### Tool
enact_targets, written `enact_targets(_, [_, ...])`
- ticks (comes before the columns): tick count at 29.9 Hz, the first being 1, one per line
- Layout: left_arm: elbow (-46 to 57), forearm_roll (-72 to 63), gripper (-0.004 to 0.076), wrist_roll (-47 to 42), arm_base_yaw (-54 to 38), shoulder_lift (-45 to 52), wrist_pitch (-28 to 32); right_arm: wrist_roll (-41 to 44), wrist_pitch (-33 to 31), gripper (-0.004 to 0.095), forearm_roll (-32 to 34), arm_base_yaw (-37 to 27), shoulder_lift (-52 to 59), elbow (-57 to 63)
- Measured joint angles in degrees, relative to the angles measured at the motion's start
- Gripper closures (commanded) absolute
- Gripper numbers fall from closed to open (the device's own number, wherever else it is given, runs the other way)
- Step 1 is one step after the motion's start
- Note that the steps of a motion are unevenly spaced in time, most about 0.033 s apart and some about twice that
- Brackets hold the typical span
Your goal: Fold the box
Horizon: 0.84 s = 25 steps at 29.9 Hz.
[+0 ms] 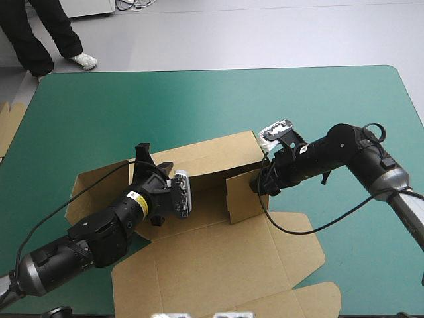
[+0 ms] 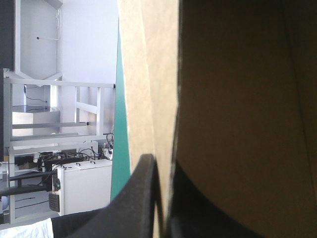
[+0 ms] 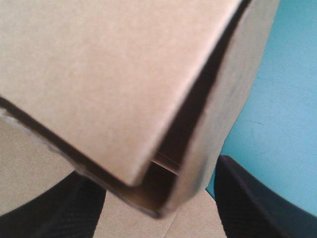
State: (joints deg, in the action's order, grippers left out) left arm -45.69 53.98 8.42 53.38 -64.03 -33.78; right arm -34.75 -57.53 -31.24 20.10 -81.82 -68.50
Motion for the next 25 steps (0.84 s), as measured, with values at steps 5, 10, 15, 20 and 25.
enact_targets(5, [0.00,-0.17,0.0734,0.00,0.00,0.00,0.00,-0.07,0.61,0.0314,1.51,2.10,0.00,0.00])
enact_targets(10, [0.00,-0.17,0.0734,0.00,0.00,0.00,0.00,-0.07,1.82,0.0314,2.65,2.59,-0.18,0.02])
enact_targets(15, [0.00,-0.17,0.0734,0.00,0.00,-0.05,0.00,-0.07,5.63,0.0319,2.89,2.67,-0.29,2.77])
enact_targets(20, [0.00,-0.17,0.0734,0.07,0.00,-0.05,0.00,-3.31,11.70,0.0330,-1.44,3.01,0.54,7.55])
enact_targets(25, [0.00,-0.22,0.0734,-0.16,0.00,-0.05,0.05,-7.23,15.97,0.0386,-5.20,3.01,1.42,9.59])
